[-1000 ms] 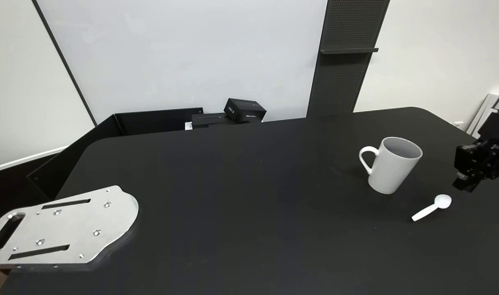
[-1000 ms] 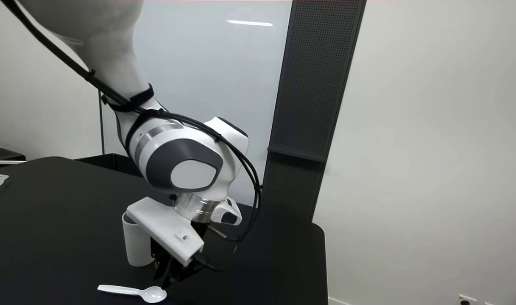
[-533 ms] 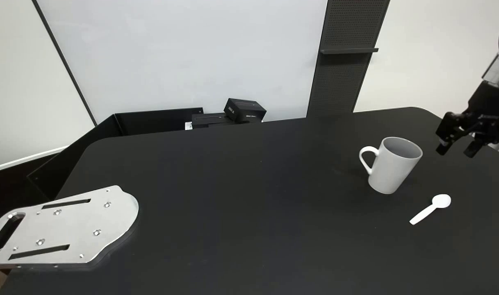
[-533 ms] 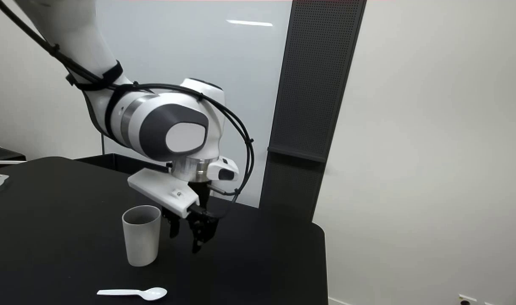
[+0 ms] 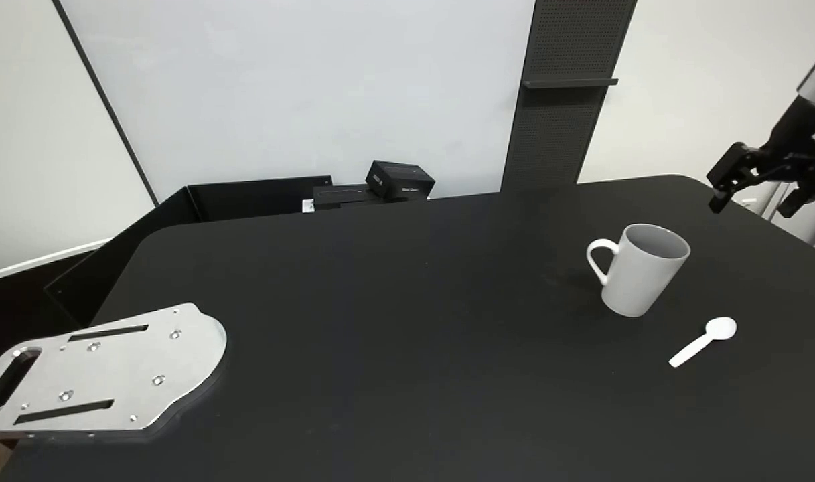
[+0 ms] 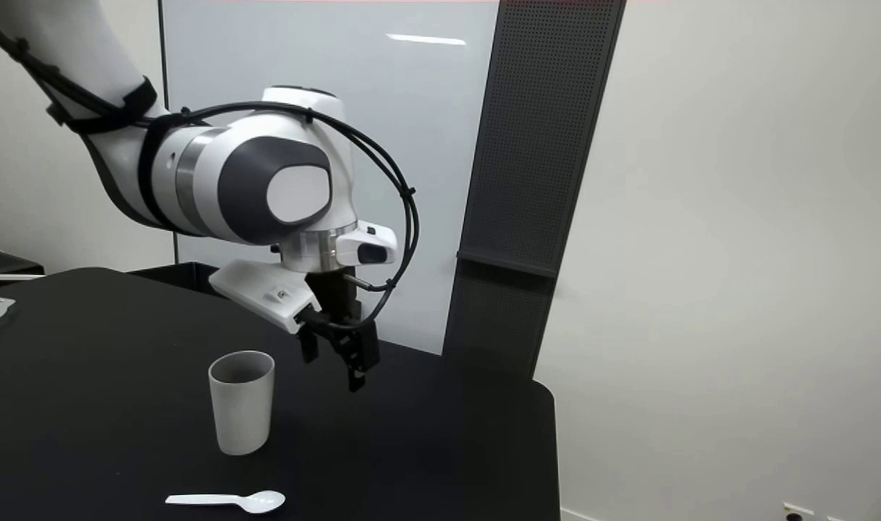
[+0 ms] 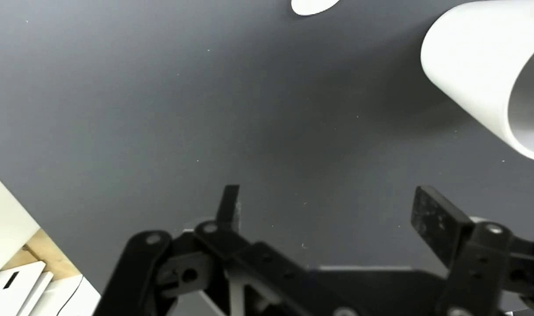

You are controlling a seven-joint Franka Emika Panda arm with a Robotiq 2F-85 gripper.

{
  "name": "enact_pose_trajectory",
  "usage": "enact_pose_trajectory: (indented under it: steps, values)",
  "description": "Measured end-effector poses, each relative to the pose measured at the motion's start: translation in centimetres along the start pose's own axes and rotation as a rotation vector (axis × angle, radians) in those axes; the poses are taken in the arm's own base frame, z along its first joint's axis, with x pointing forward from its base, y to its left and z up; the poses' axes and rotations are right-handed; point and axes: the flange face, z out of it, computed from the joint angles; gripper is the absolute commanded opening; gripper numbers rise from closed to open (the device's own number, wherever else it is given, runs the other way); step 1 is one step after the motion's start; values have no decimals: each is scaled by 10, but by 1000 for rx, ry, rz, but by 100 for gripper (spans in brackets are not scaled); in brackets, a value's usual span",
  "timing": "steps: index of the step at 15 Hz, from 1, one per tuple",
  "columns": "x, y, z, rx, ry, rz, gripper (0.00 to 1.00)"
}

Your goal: Put the spoon in the mug on the table

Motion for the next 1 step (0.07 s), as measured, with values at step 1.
enact_pose_trajectory:
  steps: [1]
  values:
    - [-1,0,-1,-1,0,2,100]
